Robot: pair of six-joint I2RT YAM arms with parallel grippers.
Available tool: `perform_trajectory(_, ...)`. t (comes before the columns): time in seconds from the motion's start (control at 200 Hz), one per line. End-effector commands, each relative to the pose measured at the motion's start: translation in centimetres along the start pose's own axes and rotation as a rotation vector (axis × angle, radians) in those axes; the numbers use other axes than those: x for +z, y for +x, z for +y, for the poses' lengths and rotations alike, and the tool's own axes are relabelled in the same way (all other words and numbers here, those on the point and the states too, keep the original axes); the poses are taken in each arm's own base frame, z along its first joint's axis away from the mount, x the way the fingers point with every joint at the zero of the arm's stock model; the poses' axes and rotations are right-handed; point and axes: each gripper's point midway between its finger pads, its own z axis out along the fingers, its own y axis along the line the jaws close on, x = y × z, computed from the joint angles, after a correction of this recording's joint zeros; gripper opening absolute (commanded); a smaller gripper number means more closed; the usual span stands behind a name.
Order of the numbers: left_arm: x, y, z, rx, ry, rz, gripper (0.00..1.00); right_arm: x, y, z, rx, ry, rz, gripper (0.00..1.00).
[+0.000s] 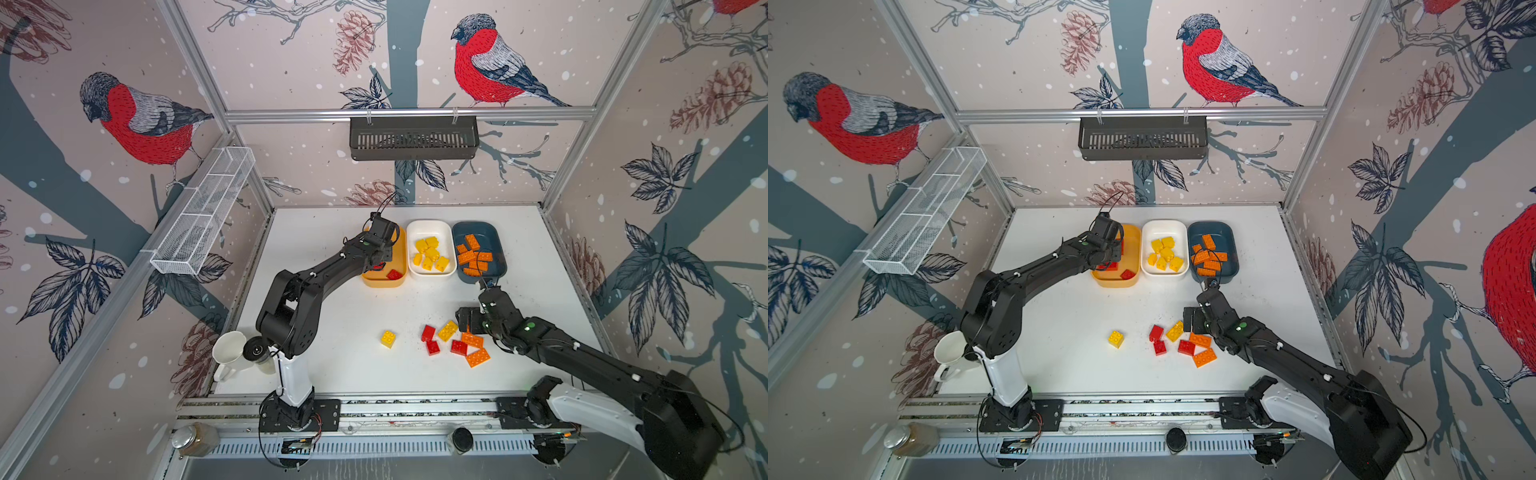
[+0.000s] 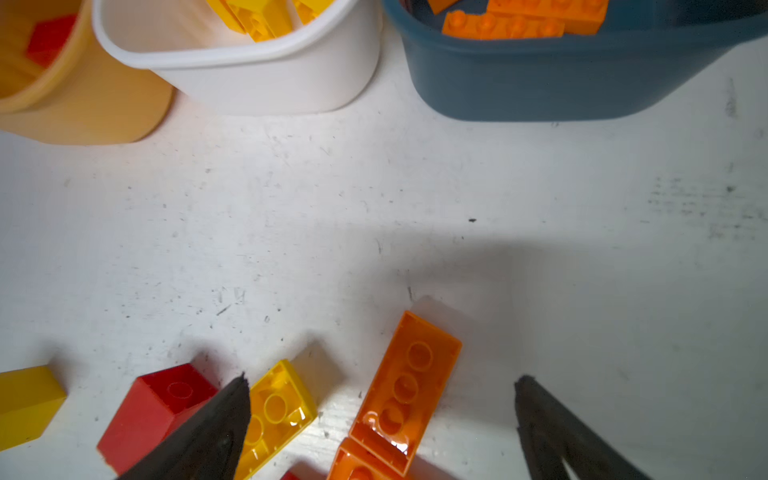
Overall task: Sort the legos into containers by color
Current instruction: Place the lego in the container, then pick up the lego from the center of the table.
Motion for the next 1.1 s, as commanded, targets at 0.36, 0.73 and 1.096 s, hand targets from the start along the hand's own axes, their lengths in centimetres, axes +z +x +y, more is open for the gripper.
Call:
perform_trajectory(0.36, -0.5, 0.4, -0.1, -0.011, 0.019, 0.029, 0.68, 2.5, 1.8, -2.1, 0.073, 0.225, 0.102, 0.78)
perform_trajectory(0.73, -3.3, -0.2, -2.0, 0.018, 0.122, -0.014, 0.89, 3.8, 2.9, -2.0, 0.059, 0.192, 0.140, 0.45)
perform_trajectory(1.096, -7.8, 1.6, -8.2, 0.264, 0.201, -0.086, 0.97, 0.4, -5.1, -0.3, -0.054, 0.037, -0.055, 0.23)
